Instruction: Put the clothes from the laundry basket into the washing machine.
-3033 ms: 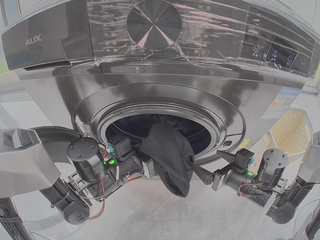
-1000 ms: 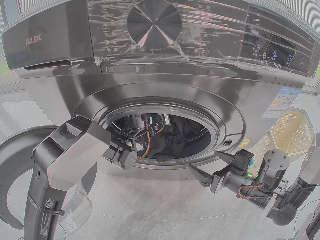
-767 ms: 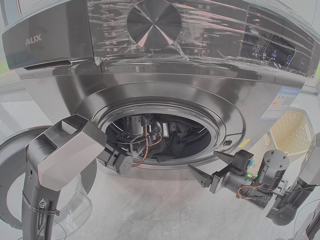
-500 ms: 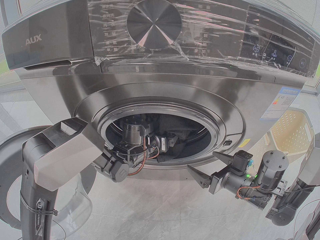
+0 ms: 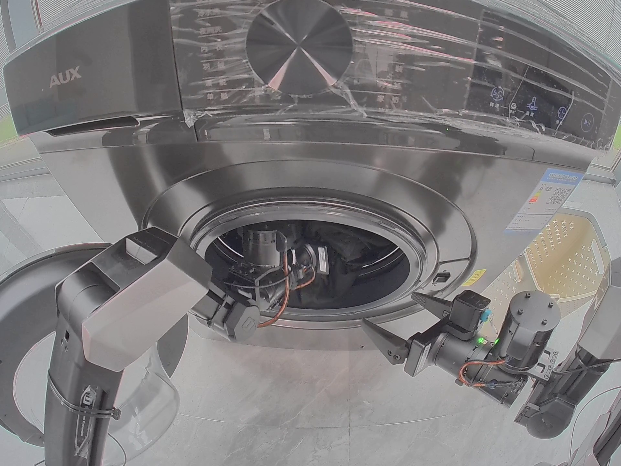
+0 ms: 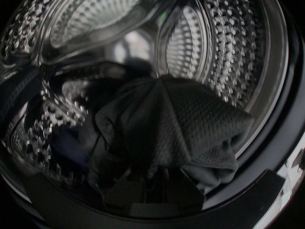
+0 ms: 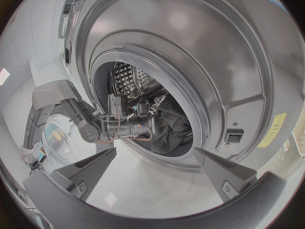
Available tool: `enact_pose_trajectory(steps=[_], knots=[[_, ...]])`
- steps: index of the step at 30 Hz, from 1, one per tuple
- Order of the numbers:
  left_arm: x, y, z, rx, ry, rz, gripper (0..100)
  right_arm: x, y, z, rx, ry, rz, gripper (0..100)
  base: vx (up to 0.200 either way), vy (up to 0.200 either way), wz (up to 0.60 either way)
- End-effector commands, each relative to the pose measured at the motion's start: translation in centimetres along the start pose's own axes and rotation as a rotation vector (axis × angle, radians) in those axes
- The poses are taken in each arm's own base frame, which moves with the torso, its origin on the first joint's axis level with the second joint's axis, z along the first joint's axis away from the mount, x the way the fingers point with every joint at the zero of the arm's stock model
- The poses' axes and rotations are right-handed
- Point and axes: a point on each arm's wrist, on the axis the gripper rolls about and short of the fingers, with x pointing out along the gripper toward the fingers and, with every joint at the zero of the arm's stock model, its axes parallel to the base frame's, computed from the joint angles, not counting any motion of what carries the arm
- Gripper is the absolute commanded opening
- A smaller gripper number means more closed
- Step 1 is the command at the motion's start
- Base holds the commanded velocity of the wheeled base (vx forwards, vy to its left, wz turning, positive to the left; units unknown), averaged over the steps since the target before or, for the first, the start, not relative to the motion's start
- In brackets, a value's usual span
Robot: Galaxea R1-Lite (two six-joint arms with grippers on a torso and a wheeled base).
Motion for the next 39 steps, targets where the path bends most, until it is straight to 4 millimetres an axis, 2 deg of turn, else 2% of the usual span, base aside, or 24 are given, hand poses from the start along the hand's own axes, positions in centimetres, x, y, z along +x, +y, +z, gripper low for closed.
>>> enact_pose_trajectory(steps=[1,7,11,15,19,20,22,29,34,39], knots=[[1.9,-0.2,3.1,-0.034,-0.206,0.011,0,0.1,0.0,0.3,-0.001,-0.014,0.001,100,0.000,0.000,0.00],[3.6,0.2,4.8,-0.048,-0.342,0.054,0,0.3,0.1,0.5,0.000,-0.024,0.004,100,0.000,0.000,0.00],[4.0,0.1,5.7,-0.051,-0.397,0.046,0,0.3,0.1,0.6,0.001,-0.028,0.005,100,0.000,0.000,0.00],[4.7,0.4,6.2,-0.055,-0.446,0.049,0,0.3,0.2,0.5,0.000,-0.026,0.007,100,0.000,0.000,0.00],[5.0,0.7,5.8,-0.052,-0.443,0.063,0,0.3,0.1,0.5,0.001,-0.026,0.007,100,0.000,0.000,0.00],[5.0,0.8,5.7,-0.052,-0.440,0.063,100,0.3,0.1,0.5,0.001,-0.026,0.007,100,0.000,0.000,0.00],[5.0,0.7,5.5,-0.052,-0.432,0.063,100,0.3,0.1,0.5,0.001,-0.026,0.007,100,0.000,0.000,0.00],[4.0,-0.3,2.9,-0.037,-0.295,0.072,100,0.3,0.1,0.4,0.002,-0.020,0.007,100,0.000,0.000,0.00],[3.1,-0.5,2.3,-0.011,-0.243,0.078,100,0.4,0.0,0.2,0.001,-0.012,0.004,100,0.000,0.000,0.00],[1.2,-1.0,2.4,0.014,-0.173,0.080,100,0.3,0.0,0.2,0.002,-0.012,0.004,100,0.000,0.000,0.00]])
